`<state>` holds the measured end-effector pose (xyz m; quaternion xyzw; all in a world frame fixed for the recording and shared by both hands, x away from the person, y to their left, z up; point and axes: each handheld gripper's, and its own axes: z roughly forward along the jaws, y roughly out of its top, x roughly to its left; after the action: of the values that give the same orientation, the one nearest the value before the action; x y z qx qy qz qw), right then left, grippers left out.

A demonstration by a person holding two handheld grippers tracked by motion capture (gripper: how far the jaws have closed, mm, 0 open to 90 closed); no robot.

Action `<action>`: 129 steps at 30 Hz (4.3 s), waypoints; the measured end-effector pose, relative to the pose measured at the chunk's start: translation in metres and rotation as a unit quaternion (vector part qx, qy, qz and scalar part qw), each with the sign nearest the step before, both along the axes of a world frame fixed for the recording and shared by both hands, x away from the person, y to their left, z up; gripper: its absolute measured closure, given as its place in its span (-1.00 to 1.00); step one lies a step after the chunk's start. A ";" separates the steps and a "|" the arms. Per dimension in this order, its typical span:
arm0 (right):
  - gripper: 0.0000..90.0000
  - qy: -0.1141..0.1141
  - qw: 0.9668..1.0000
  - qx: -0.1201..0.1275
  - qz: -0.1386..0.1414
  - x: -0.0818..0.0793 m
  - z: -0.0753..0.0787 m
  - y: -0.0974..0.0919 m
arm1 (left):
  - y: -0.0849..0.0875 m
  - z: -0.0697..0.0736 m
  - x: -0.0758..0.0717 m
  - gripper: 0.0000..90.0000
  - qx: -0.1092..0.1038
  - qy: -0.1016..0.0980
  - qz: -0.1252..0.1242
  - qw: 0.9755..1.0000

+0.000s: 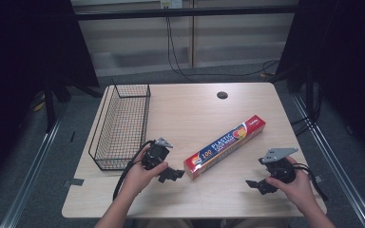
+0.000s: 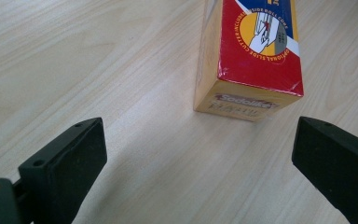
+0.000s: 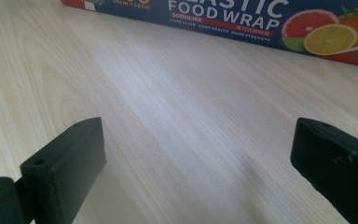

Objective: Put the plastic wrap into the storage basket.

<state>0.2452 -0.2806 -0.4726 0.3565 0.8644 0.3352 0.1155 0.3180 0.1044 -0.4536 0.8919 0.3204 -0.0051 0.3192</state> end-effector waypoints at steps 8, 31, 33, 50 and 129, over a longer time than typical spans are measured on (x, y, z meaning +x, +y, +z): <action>-0.94 -0.001 1.000 -0.002 0.002 0.000 0.000 0.000 | -0.006 0.008 0.000 -0.93 0.001 0.001 -0.022 1.000; -0.94 -0.008 1.000 0.017 -0.003 -0.002 0.002 -0.006 | -0.072 0.033 0.029 -0.93 -0.021 0.029 -0.029 0.999; -0.94 -0.010 1.000 0.019 -0.004 -0.002 0.002 -0.006 | -0.077 0.034 0.032 -0.93 -0.024 0.026 -0.031 0.999; -0.94 -0.010 1.000 0.019 -0.004 -0.002 0.002 -0.007 | -0.112 0.034 0.054 -0.87 -0.008 0.029 -0.033 0.999; -0.94 -0.015 0.999 0.034 -0.006 -0.002 0.004 -0.012 | -0.200 -0.011 0.084 -0.42 0.058 0.029 -0.057 0.996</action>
<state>0.2433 -0.2923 -0.4684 0.3600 0.8487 0.3688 0.1187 0.4021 -0.0956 -0.4647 0.9253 0.2777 -0.0307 0.2566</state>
